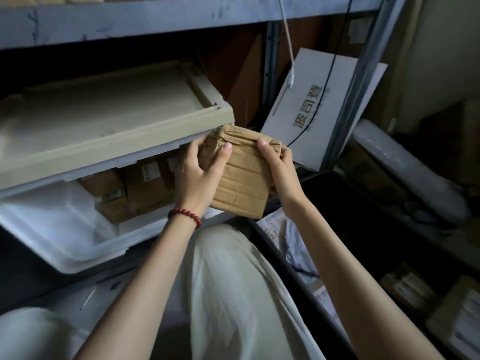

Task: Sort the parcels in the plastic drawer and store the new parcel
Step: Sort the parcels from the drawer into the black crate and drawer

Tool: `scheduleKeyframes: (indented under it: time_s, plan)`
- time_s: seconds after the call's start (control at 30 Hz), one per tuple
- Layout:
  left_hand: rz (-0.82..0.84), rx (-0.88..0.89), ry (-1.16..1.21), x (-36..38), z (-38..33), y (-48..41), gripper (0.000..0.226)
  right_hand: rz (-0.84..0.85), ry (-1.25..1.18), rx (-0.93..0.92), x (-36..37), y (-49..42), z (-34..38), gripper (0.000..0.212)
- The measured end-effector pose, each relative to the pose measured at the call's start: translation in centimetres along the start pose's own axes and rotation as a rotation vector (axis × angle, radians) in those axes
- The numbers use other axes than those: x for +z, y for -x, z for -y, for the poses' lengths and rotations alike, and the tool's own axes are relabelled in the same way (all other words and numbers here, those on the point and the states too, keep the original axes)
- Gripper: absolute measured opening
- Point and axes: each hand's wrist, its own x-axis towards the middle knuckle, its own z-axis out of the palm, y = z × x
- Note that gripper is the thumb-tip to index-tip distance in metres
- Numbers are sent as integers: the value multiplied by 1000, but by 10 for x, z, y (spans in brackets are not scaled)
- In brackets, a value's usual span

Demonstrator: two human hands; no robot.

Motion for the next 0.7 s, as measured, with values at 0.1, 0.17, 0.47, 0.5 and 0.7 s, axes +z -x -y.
scheduleKeyframes:
  time_s: [0.1,0.17,0.47,0.5,0.7]
  plan:
    - [59,-53,31,34,-4,5,40,-35,52,31,-37,2,-7,59]
    - [124,-88,49,58,-5,8,42,-168,62,21,-62,4,-17,60]
    - [455,-228,54,157,-4,19,29,-413,-116,315,-161,15,-49,49]
    - [475,-241,44,167,-4,20,31,-405,-129,332,-170,18,-52,51]
    - [568,-274,-8,218,-6,33,47,-434,-291,481,-210,31,-68,45]
